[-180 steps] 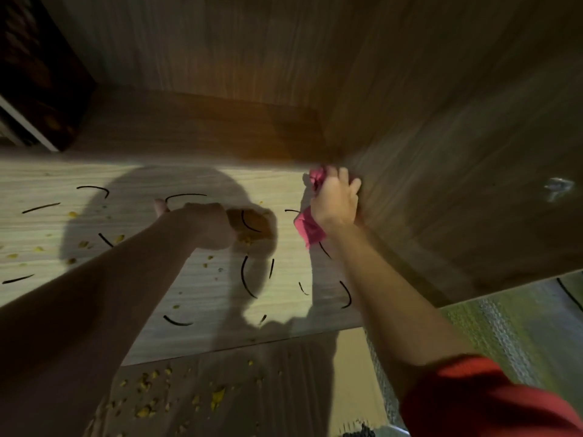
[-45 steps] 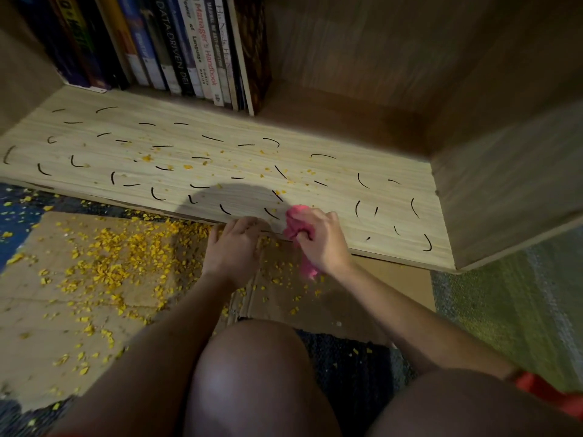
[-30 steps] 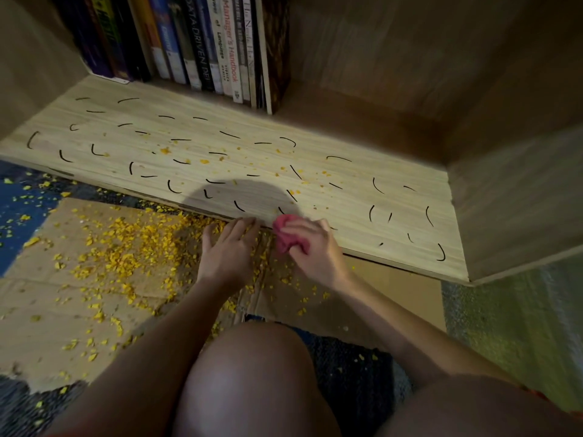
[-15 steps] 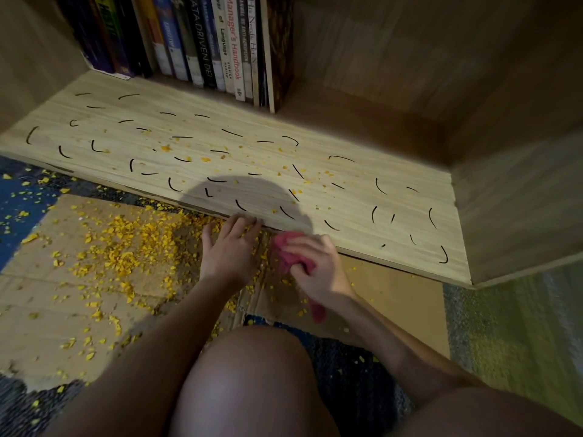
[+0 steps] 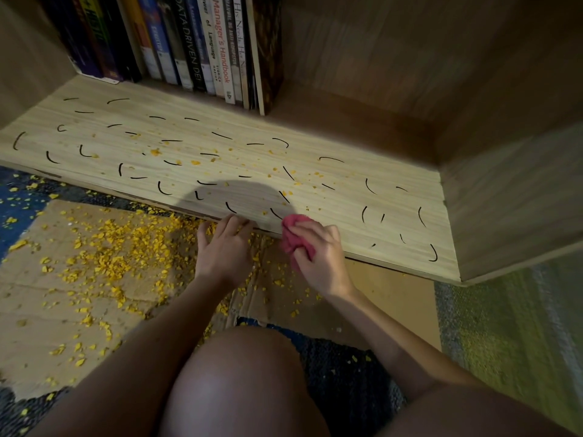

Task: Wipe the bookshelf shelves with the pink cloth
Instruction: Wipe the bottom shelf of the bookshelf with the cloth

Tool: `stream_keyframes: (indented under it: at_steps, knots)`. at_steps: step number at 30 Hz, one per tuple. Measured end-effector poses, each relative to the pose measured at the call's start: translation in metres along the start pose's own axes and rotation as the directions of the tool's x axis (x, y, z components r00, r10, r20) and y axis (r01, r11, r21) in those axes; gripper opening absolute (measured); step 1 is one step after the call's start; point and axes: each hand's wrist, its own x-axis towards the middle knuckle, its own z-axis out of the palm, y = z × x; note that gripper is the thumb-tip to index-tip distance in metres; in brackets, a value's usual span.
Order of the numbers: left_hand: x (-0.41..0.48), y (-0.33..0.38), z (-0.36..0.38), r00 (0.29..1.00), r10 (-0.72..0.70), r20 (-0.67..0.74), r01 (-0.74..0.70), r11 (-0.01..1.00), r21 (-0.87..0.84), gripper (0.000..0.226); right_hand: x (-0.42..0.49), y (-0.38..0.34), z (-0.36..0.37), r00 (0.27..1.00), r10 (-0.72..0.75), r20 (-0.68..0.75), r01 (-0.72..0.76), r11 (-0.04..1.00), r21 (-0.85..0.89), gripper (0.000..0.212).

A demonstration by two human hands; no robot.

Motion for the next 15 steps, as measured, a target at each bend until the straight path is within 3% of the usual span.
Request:
stream_keyframes:
  at_steps: [7, 11, 15]
  knots:
    - [0.020, 0.007, -0.012, 0.998, 0.059, -0.026, -0.060, 0.998, -0.015, 0.048, 0.012, -0.003, -0.013, 1.000, -0.024, 0.005, 0.023, 0.998, 0.062, 0.035]
    - [0.048, 0.024, -0.020, 0.998, 0.057, 0.024, -0.056, 0.998, -0.043, 0.046, 0.037, 0.011, -0.028, 0.983, 0.069, -0.172, -0.054, 0.994, 0.095, 0.038]
    - [0.065, 0.035, -0.019, 0.993, 0.031, 0.118, -0.027, 0.999, -0.028, 0.044, 0.074, 0.042, -0.044, 0.956, 0.200, -0.215, -0.188, 0.979, 0.079, 0.039]
